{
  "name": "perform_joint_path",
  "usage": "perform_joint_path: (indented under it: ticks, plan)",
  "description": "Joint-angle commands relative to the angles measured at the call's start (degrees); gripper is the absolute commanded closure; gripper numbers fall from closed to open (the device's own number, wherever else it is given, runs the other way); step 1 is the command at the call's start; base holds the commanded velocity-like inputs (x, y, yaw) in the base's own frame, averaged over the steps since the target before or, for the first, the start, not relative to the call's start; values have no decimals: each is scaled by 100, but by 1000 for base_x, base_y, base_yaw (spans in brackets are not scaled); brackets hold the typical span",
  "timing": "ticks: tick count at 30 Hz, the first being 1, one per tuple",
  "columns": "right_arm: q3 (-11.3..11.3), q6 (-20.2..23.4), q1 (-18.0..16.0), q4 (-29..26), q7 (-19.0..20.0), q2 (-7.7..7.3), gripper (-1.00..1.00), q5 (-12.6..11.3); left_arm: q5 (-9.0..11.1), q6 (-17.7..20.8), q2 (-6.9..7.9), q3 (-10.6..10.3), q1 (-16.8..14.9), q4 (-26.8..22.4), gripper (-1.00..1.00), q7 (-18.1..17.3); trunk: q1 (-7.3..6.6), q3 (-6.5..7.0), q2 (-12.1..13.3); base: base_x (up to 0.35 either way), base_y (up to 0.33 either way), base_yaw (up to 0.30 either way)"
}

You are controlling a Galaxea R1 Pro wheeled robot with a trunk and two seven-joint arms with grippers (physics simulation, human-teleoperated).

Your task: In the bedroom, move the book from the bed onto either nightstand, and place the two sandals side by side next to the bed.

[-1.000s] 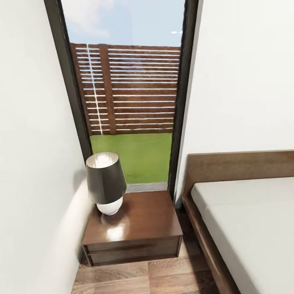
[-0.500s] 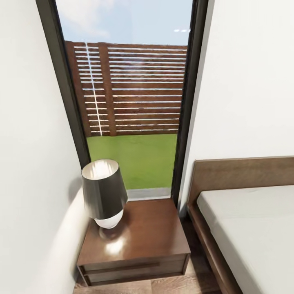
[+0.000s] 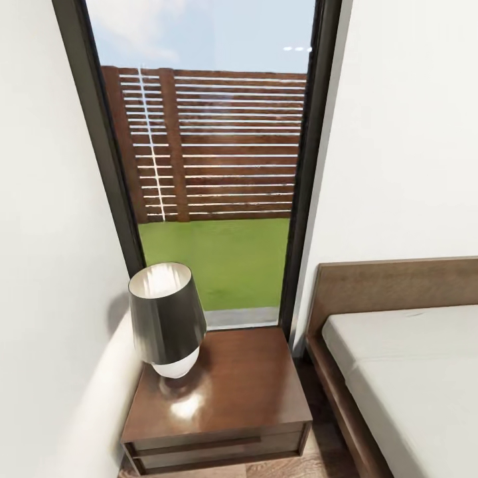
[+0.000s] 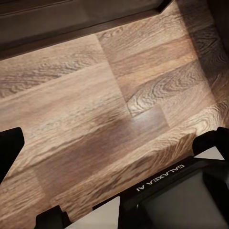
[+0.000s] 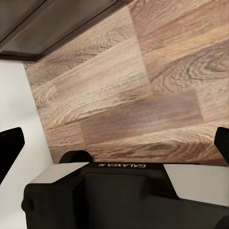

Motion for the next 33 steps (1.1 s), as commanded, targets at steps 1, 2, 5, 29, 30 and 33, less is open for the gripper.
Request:
perform_joint_path:
  ticks: [1, 2, 5, 29, 30, 33]
  plan:
    - [-54, 8, -6, 8, 11, -5, -100, 57, -58, -57, 1, -23, -4, 3, -100, 12, 0, -6, -3, 0, 0, 0]
    - [-55, 8, -6, 8, 11, -5, -100, 55, -59, -57, 1, -23, -4, 3, -100, 12, 0, -6, -3, 0, 0, 0]
    - [-49, 8, -6, 8, 11, -5, -100, 50, -60, -57, 1, -23, -4, 3, -100, 12, 0, -6, -3, 0, 0, 0]
    - [-39, 8, -6, 8, 11, 21, -100, 65, -60, -57, -3, -23, -4, 3, -100, 4, 0, -6, -3, 0, 0, -67]
    - [-39, 8, -6, 8, 12, 21, -100, 65, -60, -57, -2, -23, -4, 3, -100, 4, 0, -6, -3, 0, 0, 0]
    - [-39, 11, -6, 8, 13, 21, -100, 65, -60, -57, 1, -23, -4, 3, -100, 4, 0, -6, -3, 0, 0, 0]
